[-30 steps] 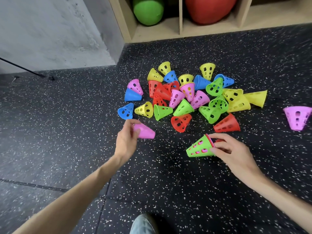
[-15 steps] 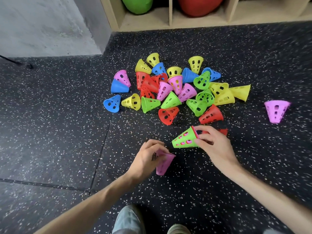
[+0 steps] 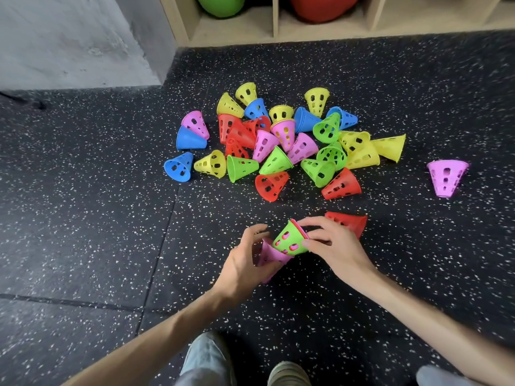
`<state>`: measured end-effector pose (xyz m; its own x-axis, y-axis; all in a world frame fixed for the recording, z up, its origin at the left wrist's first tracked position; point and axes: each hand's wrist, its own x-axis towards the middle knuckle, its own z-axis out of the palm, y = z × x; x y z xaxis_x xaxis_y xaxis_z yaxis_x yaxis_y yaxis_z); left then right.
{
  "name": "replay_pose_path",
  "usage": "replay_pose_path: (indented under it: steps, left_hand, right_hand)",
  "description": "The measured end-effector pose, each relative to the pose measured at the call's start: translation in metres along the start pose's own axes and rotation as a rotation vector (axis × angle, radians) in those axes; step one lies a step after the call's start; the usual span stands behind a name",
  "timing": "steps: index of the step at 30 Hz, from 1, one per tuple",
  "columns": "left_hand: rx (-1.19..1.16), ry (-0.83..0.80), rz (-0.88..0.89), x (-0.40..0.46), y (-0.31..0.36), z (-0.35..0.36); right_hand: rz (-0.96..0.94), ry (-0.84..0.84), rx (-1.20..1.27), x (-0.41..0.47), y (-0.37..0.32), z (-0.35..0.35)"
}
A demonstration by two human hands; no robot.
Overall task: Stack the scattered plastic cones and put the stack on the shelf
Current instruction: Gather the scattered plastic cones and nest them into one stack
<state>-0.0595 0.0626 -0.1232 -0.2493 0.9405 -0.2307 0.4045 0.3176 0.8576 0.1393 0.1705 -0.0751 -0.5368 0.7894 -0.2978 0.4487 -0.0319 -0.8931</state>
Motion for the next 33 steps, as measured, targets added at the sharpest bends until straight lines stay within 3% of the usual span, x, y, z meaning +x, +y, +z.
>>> replay_pose_path:
  steps: [7, 22, 25, 29, 33]
  left_hand:
    - [-0.151, 0.002, 0.025, 0.002, 0.017, 0.006]
    - [-0.097, -0.114, 0.099, 0.022, 0.031, 0.004]
    - [-0.117, -0.086, 0.099, 0.026, 0.035, 0.000]
    - [-0.146, -0.085, 0.076, 0.027, 0.034, -0.007]
    - [-0.112, -0.085, 0.062, 0.027, 0.030, -0.015]
  right_hand:
    - [-0.032, -0.064, -0.005, -0.002, -0.002, 0.003]
    - [-0.089, -0.117, -0.015, 0.007, -0.006, -0.016]
    - [-0.098, -0.001, 0.030, 0.020, -0.013, -0.037]
    - [-0.093, 0.285, -0.046, 0.052, -0.010, -0.098]
    - [-0.024, 0.269, -0.288, 0.084, 0.015, -0.148]
